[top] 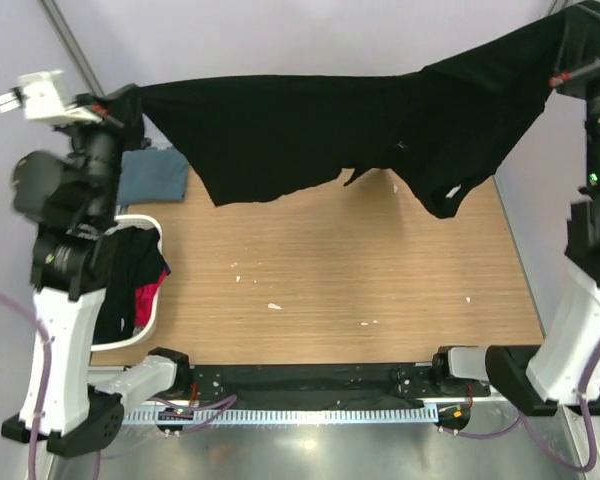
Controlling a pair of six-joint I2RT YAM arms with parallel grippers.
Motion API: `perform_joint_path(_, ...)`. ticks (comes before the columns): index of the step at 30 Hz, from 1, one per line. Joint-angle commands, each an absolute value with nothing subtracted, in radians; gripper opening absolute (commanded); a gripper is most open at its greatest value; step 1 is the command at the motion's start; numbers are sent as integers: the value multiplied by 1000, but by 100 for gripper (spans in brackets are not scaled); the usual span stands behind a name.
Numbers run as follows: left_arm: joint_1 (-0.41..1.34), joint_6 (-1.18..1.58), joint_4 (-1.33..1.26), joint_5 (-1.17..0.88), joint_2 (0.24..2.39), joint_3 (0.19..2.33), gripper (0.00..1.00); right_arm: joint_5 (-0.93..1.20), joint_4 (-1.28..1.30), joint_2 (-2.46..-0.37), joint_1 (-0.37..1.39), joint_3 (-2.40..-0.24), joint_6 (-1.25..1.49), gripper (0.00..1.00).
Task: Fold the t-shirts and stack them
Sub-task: Flatten the tshirt out
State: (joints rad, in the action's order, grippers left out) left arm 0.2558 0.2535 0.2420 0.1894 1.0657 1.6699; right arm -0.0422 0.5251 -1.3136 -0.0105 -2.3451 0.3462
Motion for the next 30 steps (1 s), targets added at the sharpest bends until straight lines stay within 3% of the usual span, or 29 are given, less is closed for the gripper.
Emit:
perform_joint_path(1,253,230,236,163,988,1764,0,-19,506,-1246,-14,-2434,299,1)
perform_joint_path(7,253,232,356,141,930,1888,0,10,548,-1180,-18,-2520,285,1)
perform_joint_path(12,253,221,445,159,882,1951,0,167,506,-1117,-161,-2511,389,2)
perform_joint_path(15,255,199,494,219,868,1980,0,259,471,-1138,-199,-2510,468,1)
perform_joint_path(20,255,166,577,325,925,2039,0,223,502,-1210,-212,-2488,425,1)
perform_joint_path(26,253,170,519,393,1011,1886,0,158,520,-1313,-210,-2346,362,1)
perform_joint_path(30,253,184,388,442,1046,1630,0,115,453,-1387,-195,-2177,298,1)
